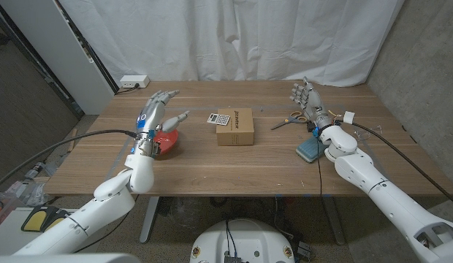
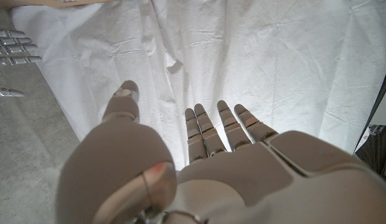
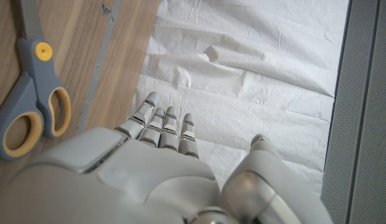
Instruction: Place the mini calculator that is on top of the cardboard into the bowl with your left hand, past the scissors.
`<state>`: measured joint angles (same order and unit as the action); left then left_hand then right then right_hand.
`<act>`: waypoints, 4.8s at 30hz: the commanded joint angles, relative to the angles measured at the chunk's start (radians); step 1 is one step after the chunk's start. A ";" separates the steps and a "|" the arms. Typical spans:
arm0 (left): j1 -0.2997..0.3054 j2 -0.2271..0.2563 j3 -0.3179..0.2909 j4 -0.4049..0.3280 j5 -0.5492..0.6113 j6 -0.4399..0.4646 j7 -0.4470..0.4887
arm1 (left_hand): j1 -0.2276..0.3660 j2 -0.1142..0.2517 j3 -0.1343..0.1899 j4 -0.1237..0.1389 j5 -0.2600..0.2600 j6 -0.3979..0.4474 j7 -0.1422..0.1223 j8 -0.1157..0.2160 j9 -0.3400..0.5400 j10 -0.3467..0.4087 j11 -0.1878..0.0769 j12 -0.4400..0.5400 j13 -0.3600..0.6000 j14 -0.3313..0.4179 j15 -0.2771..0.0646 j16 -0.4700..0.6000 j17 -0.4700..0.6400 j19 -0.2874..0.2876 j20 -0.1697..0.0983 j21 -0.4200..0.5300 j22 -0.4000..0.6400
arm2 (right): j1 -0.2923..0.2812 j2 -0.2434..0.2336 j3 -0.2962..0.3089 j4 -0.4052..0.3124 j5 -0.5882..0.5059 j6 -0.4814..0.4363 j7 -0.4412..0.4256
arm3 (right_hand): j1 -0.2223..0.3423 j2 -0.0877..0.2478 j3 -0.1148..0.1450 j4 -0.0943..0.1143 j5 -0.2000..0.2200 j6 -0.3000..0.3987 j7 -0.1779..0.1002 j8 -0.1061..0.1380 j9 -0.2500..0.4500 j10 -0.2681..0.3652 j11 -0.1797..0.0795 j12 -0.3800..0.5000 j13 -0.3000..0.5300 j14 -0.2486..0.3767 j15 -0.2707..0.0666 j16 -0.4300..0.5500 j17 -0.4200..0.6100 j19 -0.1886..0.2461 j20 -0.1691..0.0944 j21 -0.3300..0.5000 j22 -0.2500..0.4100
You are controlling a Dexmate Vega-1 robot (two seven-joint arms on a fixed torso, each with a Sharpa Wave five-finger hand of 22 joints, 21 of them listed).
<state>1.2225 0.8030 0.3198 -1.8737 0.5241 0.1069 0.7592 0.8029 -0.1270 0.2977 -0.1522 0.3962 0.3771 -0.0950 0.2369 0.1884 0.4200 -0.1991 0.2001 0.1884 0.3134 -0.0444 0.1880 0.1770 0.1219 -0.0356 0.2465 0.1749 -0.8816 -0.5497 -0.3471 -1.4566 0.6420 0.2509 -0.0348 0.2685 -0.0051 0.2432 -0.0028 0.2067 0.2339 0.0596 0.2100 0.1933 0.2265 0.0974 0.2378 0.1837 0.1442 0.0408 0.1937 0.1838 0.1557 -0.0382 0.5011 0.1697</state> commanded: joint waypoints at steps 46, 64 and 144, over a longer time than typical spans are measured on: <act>-0.046 0.140 0.098 -0.061 0.244 0.261 -0.108 | 0.263 0.052 -0.028 0.018 -0.061 0.021 -0.111 0.023 0.011 0.036 -0.018 0.017 0.007 -0.010 -0.156 0.006 -0.002 0.008 -0.081 -0.040 0.002 | 0.025 0.041 0.003 -0.006 0.002 0.004 -0.046 | 0.005 0.015 -0.007 -0.014 -0.005 0.055 -0.003 0.007 0.003 0.076 -0.014 0.014 0.004 0.085 -0.028 0.019 0.002 0.101 -0.031 -0.011 0.005; -0.127 0.160 0.193 -0.028 0.386 0.308 -0.191 | 0.279 0.063 -0.028 0.021 -0.070 0.023 -0.100 0.017 0.011 0.043 -0.018 0.009 0.007 0.007 -0.162 0.002 -0.001 0.035 -0.094 -0.036 0.001 | -0.043 -0.051 0.061 -0.136 -0.012 -0.066 -0.123 | -0.002 0.013 -0.012 -0.012 -0.006 0.055 -0.004 0.004 0.004 0.081 -0.010 0.013 0.004 0.090 -0.025 0.018 0.003 0.105 -0.027 -0.017 0.006; -0.361 -0.039 0.429 0.277 0.359 0.084 -0.096 | 0.285 0.082 -0.057 0.041 -0.091 -0.013 -0.064 -0.004 0.015 0.003 -0.015 0.002 0.010 0.001 -0.149 -0.002 0.001 0.083 -0.066 -0.038 0.005 | -0.152 -0.075 0.137 -0.227 -0.010 -0.040 -0.189 | -0.018 0.018 -0.023 -0.009 -0.005 0.062 -0.005 -0.001 0.005 0.104 -0.008 0.010 0.005 0.111 -0.018 0.013 0.003 0.128 -0.018 -0.043 0.007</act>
<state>0.8979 0.7875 0.7215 -1.6386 0.8908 0.2104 0.6634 1.0863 -0.0535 0.2413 -0.1112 0.3097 0.3564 -0.1625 0.2266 0.1997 0.4156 -0.2145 0.1967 0.1933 0.3072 -0.0410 0.1812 0.1747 0.2007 -0.0356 0.2078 0.1742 -1.0214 -0.6186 -0.2180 -1.6721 0.6294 0.2080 -0.2243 0.2563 0.0067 0.2222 -0.0094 0.2034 0.2875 0.0519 0.2102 0.1930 0.3169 0.0889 0.2458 0.1836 0.2440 0.0227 0.2039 0.1834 0.2742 -0.0393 0.4613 0.1746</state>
